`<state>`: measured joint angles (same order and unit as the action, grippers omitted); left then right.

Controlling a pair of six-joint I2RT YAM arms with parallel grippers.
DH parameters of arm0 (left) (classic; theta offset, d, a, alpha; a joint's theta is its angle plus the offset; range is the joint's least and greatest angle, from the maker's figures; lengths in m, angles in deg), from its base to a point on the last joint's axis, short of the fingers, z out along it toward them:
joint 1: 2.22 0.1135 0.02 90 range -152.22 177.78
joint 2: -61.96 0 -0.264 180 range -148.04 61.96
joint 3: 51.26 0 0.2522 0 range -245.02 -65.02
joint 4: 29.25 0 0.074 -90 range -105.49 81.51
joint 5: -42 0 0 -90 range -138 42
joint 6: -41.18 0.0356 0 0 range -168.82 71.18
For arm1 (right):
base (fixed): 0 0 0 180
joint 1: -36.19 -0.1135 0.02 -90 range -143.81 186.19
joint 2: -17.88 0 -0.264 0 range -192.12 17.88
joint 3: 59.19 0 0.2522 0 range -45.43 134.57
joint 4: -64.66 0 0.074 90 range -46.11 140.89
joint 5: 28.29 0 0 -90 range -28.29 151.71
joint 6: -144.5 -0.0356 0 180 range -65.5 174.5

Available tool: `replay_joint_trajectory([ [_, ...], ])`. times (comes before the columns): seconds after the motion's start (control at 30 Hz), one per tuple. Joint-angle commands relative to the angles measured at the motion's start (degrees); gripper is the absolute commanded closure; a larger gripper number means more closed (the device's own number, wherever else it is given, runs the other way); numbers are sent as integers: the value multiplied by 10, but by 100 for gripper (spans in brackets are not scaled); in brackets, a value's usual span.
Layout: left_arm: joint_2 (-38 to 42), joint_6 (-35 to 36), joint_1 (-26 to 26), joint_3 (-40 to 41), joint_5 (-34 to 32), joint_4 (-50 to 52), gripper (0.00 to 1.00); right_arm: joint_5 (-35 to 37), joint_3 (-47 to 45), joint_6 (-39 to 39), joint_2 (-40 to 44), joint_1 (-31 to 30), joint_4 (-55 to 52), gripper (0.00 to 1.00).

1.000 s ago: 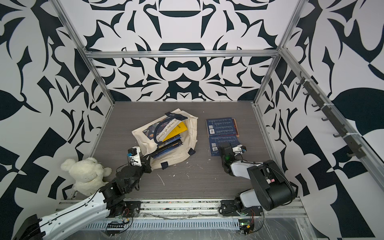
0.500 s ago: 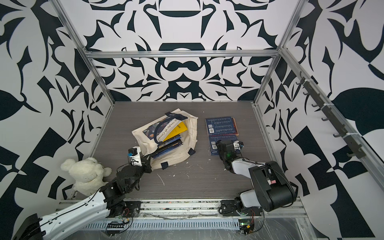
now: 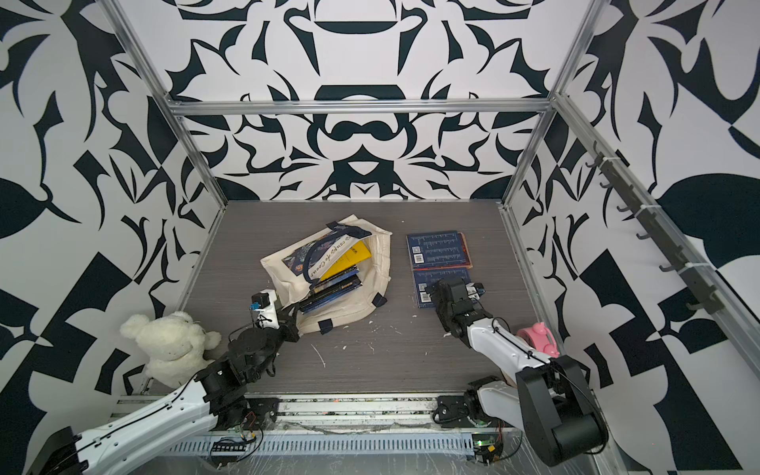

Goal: Take out the books from the canvas bag
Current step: Place the book on the book, then pick up the book from the canvas bag.

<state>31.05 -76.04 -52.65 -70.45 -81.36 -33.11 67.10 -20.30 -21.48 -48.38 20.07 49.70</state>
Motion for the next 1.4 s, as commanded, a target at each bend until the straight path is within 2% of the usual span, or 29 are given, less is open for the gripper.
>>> replay_joint_trajectory([
  [0.0,13,-3,-1,-15,3,-17,100,-15,32,52,19,-1,-52,1],
  [0.13,12,-2,-2,-14,5,-21,100,-61,32,77,42,-18,-12,1],
  [0.3,10,0,-1,-14,10,-24,100,-11,58,102,85,-120,-12,4],
  [0.4,17,1,-1,-11,12,-28,100,10,63,103,87,-185,23,12],
  [0.63,35,5,-2,-3,9,-30,100,29,122,115,-4,-304,74,23],
  [0.8,33,6,-1,-3,10,-31,100,50,176,130,-86,-359,113,25],
  [1.1,26,5,-2,-5,16,-33,100,51,290,138,-251,-361,149,34],
  [1.23,32,5,-1,-5,17,-30,100,89,325,138,-292,-344,135,35],
  [1.37,32,5,-1,-4,18,-29,100,87,328,121,-325,-313,165,36],
])
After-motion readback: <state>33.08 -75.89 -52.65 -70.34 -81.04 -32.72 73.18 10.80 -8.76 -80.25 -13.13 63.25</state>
